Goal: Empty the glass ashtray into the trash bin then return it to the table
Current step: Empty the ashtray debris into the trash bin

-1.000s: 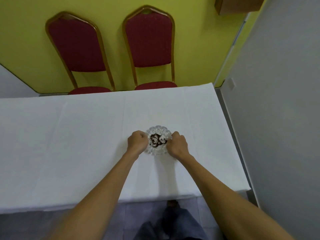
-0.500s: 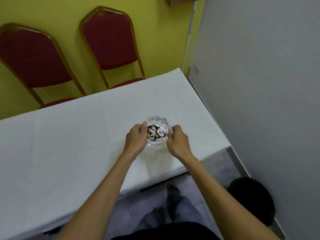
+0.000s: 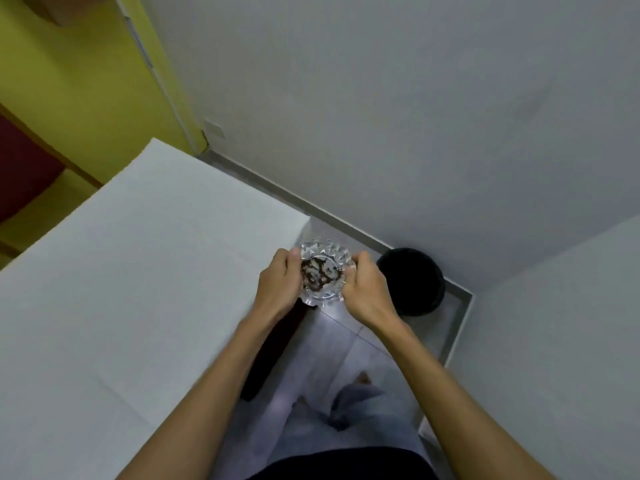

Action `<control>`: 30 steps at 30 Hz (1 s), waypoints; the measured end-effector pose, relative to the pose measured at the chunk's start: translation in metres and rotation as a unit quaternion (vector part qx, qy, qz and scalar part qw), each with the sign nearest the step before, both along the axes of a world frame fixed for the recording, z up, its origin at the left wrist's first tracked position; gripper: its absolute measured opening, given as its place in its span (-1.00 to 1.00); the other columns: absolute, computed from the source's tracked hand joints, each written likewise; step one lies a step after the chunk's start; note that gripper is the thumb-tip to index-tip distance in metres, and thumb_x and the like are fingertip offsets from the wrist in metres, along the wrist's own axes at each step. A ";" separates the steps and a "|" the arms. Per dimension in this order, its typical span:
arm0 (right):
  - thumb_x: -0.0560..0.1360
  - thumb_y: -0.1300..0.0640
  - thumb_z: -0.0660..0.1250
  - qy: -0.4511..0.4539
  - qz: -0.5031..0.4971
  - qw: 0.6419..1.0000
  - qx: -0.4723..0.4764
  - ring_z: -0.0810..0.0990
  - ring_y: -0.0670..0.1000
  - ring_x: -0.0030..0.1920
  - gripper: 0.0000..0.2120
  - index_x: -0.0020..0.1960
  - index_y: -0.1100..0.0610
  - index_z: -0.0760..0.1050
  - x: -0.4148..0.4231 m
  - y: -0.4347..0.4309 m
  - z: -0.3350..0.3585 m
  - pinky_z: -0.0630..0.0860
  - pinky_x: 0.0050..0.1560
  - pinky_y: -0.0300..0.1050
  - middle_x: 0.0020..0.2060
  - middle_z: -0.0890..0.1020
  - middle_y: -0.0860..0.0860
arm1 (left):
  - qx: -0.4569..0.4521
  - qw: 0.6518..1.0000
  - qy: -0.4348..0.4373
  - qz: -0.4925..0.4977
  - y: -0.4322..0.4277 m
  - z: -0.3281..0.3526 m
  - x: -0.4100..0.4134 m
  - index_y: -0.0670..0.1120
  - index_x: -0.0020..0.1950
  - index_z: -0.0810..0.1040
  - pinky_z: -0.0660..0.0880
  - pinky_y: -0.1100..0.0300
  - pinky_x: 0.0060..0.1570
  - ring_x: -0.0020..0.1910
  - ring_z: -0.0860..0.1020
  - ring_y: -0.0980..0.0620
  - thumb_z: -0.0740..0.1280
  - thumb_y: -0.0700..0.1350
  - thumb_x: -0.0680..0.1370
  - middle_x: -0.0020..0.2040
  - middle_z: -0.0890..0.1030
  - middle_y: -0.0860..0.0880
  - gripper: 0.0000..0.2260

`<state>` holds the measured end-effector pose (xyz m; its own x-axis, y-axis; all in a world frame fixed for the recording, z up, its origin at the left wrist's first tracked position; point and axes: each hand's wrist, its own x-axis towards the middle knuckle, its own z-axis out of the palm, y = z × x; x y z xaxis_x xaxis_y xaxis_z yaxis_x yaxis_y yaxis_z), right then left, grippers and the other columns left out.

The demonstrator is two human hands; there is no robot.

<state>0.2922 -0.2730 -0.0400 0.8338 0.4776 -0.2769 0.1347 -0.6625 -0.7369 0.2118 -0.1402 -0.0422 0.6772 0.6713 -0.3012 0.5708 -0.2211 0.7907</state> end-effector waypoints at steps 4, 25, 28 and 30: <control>0.64 0.15 0.10 -0.012 -0.085 0.996 0.000 0.57 0.12 0.10 -0.79 0.18 0.19 0.43 0.028 -0.057 -0.005 0.51 0.14 0.09 0.11 0.57 0.13 | 0.055 0.992 -0.001 -0.117 -0.043 -0.010 0.054 -0.16 0.12 0.53 0.46 0.07 0.04 0.02 0.57 -0.08 0.01 0.05 0.70 0.04 0.63 -0.13 -0.61; 0.45 0.36 0.35 -0.223 -0.078 0.966 -0.109 0.54 0.17 0.22 -0.55 0.32 0.14 0.50 0.094 -0.167 -0.150 0.65 0.01 0.03 0.42 0.39 0.18 | -0.002 0.979 0.047 -0.198 -0.140 -0.146 0.210 -0.14 0.02 0.48 0.34 0.14 -0.10 -0.06 0.51 -0.09 0.04 -0.03 0.71 -0.05 0.56 -0.10 -0.71; 0.45 0.35 0.38 -0.237 -0.070 0.962 -0.119 0.56 0.12 0.10 -0.68 0.18 0.16 0.57 0.114 -0.166 -0.210 0.63 -0.08 -0.02 0.32 0.51 0.15 | -0.009 0.977 0.049 -0.205 -0.136 -0.203 0.232 -0.11 -0.01 0.44 0.38 0.12 -0.09 -0.06 0.50 -0.08 0.04 -0.02 0.71 -0.02 0.56 -0.14 -0.73; 0.46 0.32 0.40 -0.250 -0.066 0.959 -0.119 0.57 0.10 0.05 -0.75 0.13 0.16 0.59 0.128 -0.164 -0.257 0.62 -0.11 -0.04 0.26 0.55 0.13 | -0.023 0.977 0.050 -0.208 -0.133 -0.248 0.248 -0.14 0.02 0.47 0.47 0.06 -0.05 -0.02 0.54 -0.12 0.03 0.00 0.71 0.02 0.58 -0.15 -0.70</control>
